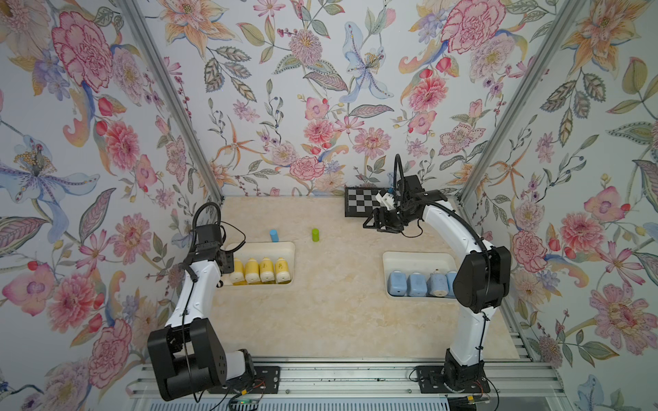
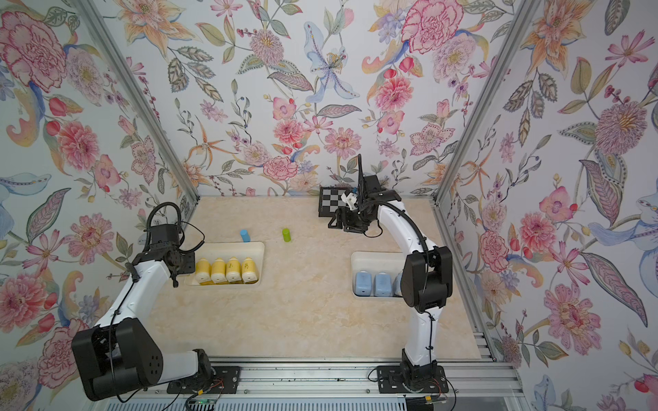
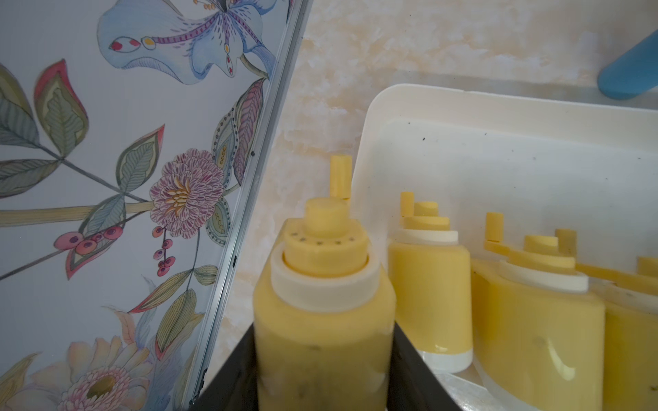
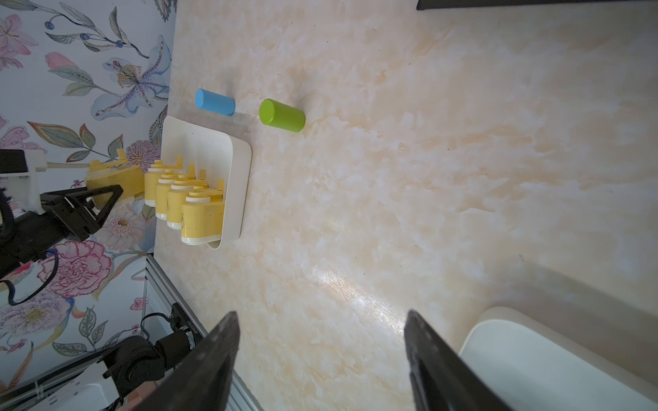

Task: Place the pencil sharpeners by color into the storage box
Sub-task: Place the pencil sharpener in the storage box.

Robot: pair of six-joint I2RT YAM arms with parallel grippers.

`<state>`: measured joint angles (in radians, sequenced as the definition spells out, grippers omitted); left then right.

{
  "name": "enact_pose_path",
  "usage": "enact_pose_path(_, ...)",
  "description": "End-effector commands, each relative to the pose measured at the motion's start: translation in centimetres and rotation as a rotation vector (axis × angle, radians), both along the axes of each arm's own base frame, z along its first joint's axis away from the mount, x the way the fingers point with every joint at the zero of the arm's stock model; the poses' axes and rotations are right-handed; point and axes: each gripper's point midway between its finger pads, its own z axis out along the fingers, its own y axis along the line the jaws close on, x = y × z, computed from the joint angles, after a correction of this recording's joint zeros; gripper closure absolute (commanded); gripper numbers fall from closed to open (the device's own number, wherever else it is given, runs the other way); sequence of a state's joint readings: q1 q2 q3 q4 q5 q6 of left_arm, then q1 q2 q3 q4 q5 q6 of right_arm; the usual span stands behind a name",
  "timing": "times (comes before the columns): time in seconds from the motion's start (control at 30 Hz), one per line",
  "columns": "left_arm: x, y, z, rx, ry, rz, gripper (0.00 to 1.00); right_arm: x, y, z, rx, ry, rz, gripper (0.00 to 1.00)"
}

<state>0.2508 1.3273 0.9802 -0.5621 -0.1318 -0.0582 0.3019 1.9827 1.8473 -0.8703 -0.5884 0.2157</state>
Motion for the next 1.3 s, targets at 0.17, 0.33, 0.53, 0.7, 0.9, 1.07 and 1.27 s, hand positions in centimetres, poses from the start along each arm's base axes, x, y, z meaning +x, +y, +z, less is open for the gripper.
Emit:
enact_pose_path(0.17,1.6,-0.6,0.2,-0.025,-0.020,-0.111,0.60,0.1,0.9,-0.2,0.006,-0.001,0.030,0.26)
enact_pose_path(0.33,1.8,-1.0,-0.3,-0.042,0.005,-0.152,0.63,0.2,1.1,-0.2,0.006,-0.003,0.033,0.26)
enact_pose_path(0.53,1.8,-1.0,-0.7,-0.047,0.024,-0.155,0.64,0.3,1.1,-0.2,0.007,-0.004,0.035,0.26)
enact_pose_path(0.7,1.9,-1.1,-0.7,-0.050,0.031,-0.167,0.65,0.2,1.2,-0.2,0.007,-0.006,0.038,0.26)
enact_pose_path(0.9,2.1,-1.9,-1.2,-0.085,0.041,-0.197,0.67,0.2,1.3,-0.1,0.011,-0.006,0.038,0.26)
enact_pose_path(1.07,2.1,-2.4,-1.7,-0.099,0.057,-0.213,0.66,0.3,1.4,0.1,0.016,-0.008,0.040,0.26)
enact_pose_path(1.27,2.1,-3.5,-2.2,-0.112,0.085,-0.237,0.67,0.3,1.7,0.0,0.021,-0.003,0.045,0.26)
